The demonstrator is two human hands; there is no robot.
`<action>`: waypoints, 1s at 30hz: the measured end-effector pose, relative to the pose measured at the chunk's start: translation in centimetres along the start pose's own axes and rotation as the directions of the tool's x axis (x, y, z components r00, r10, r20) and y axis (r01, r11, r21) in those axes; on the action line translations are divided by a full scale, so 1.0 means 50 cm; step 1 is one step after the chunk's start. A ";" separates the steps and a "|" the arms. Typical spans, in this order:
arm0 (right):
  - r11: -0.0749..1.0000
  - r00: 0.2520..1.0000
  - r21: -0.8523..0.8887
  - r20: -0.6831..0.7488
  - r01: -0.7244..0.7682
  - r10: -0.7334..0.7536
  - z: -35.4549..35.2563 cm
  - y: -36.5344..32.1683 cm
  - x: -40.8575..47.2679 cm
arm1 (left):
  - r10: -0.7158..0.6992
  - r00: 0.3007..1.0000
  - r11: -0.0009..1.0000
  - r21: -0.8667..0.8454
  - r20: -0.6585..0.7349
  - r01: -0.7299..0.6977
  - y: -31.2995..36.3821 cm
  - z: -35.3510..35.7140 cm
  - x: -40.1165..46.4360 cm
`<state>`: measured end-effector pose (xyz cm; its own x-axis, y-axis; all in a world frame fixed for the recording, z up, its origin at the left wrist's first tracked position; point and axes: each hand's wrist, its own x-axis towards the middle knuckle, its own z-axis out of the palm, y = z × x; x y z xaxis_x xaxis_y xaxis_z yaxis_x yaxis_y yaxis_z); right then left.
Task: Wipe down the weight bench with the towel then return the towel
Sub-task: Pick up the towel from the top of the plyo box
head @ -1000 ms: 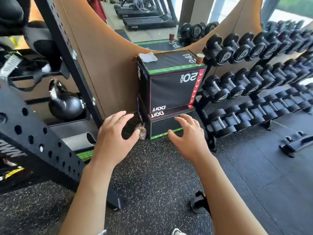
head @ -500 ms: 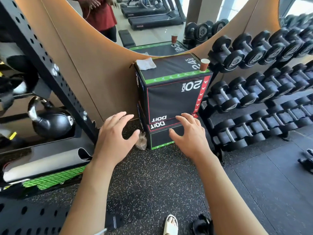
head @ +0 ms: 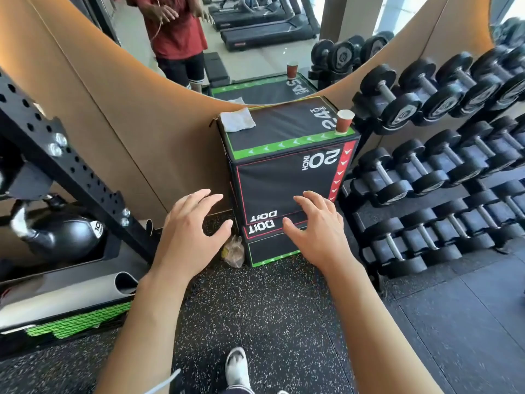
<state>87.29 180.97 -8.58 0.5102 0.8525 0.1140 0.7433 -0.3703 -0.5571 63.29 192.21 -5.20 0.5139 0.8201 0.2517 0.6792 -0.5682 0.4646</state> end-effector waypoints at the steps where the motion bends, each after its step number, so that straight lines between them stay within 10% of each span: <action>1: 1.000 1.000 -0.001 -0.001 0.000 0.000 0.003 0.004 0.020 | 0.002 1.000 1.000 -0.002 0.006 -0.002 -0.002 0.009 0.020; 30: 0.975 0.976 -0.138 0.153 0.175 -0.153 0.183 -0.105 0.782 | 0.044 0.999 0.999 0.008 0.026 -0.045 -0.286 0.121 0.711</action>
<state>99.40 219.61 -8.74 0.3178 0.9455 0.0708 0.8736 -0.2629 -0.4095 75.01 229.09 -8.02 0.5569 0.7920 0.2501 0.6598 -0.6048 0.4460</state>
